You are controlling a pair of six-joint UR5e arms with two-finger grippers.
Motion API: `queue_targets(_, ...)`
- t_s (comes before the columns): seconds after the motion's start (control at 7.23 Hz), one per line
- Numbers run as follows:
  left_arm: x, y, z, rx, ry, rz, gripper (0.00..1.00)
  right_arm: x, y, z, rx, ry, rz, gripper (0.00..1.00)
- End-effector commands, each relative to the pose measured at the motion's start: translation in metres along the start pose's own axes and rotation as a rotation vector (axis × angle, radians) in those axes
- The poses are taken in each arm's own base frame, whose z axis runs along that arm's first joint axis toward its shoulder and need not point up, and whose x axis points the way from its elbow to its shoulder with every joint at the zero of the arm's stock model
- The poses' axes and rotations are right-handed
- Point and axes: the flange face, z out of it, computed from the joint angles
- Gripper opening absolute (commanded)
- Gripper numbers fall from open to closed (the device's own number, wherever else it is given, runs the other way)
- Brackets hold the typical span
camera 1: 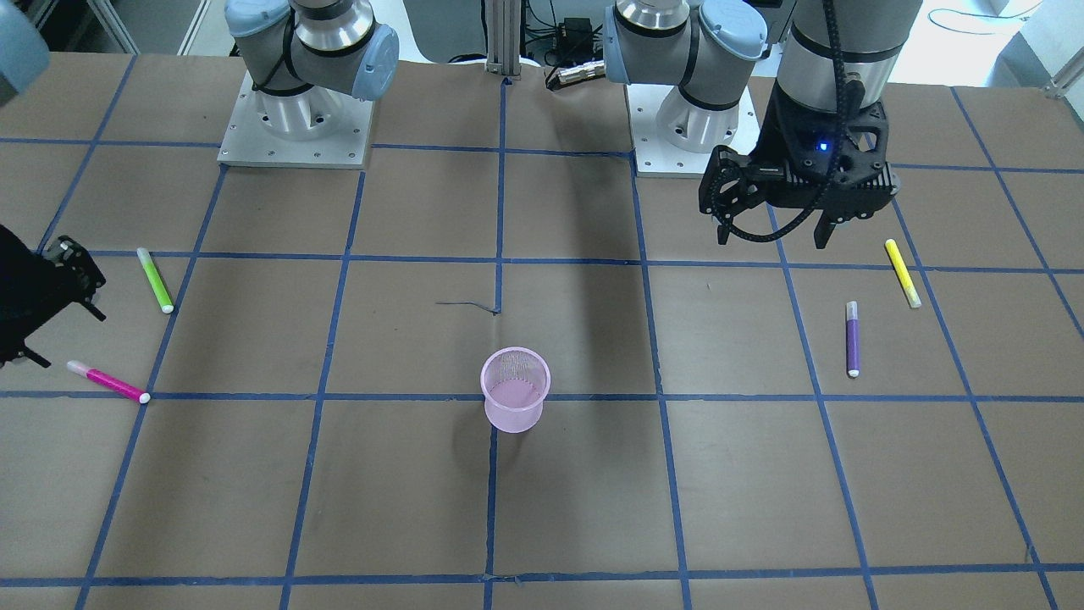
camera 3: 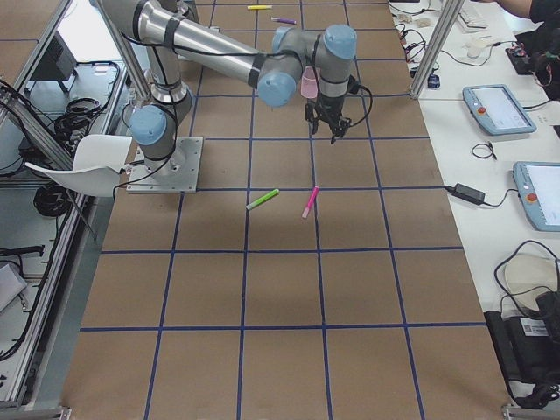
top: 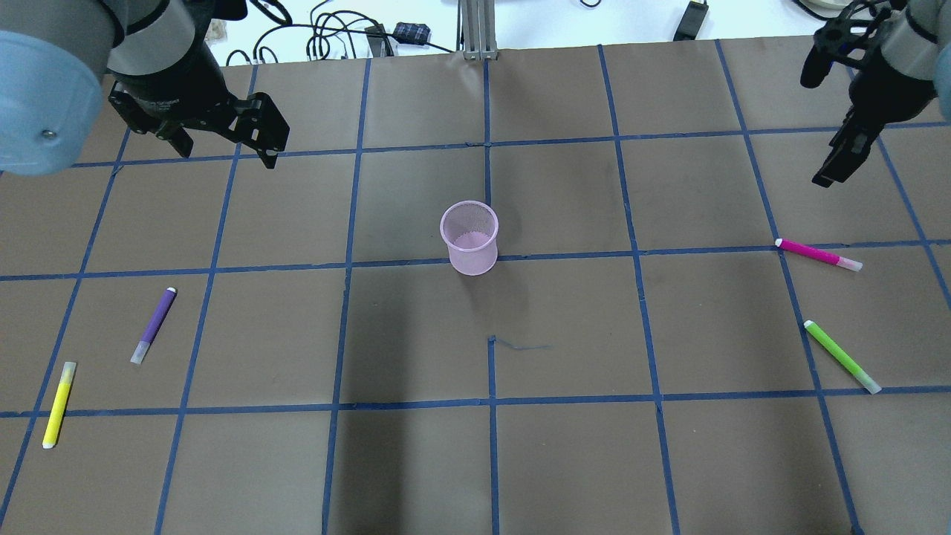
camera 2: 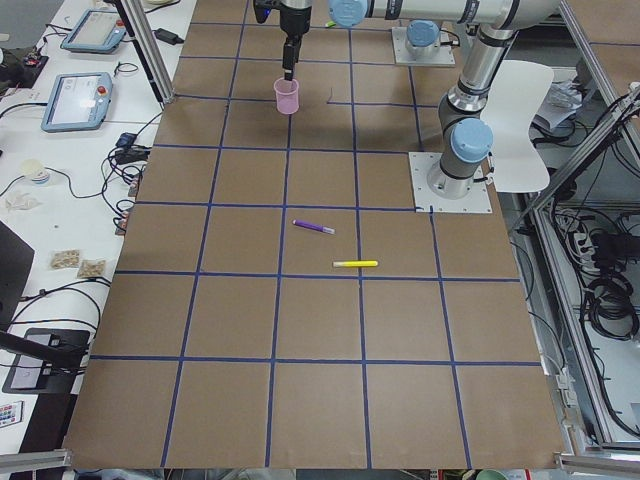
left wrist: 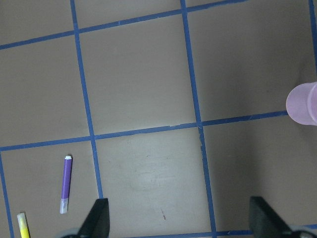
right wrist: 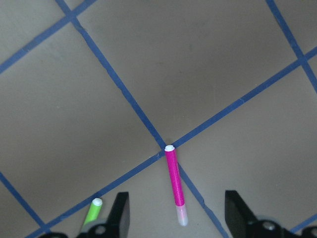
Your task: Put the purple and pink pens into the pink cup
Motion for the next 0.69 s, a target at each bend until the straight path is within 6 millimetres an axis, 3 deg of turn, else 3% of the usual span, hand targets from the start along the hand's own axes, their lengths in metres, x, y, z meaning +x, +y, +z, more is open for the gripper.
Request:
queue_targets(0.0, -0.049, -0.021, 0.090, -0.161, 0.031, -0.078, 1.00, 0.034, 0.038, 0.078, 0.126, -0.048, -0.138, 0.72)
queue_targets(0.14, -0.084, -0.024, 0.119, -0.212, 0.048, -0.110, 1.00, 0.043, 0.050, 0.106, 0.150, -0.086, -0.157, 0.71)
queue_targets(0.41, -0.149, -0.016, 0.178, -0.293, 0.150, -0.091, 1.00, 0.044, 0.053, 0.136, 0.199, -0.100, -0.266, 0.69)
queue_targets(0.55, -0.176, 0.010, 0.234, -0.376, 0.199, -0.074, 1.00, 0.036, 0.059, 0.150, 0.209, -0.103, -0.268, 0.66)
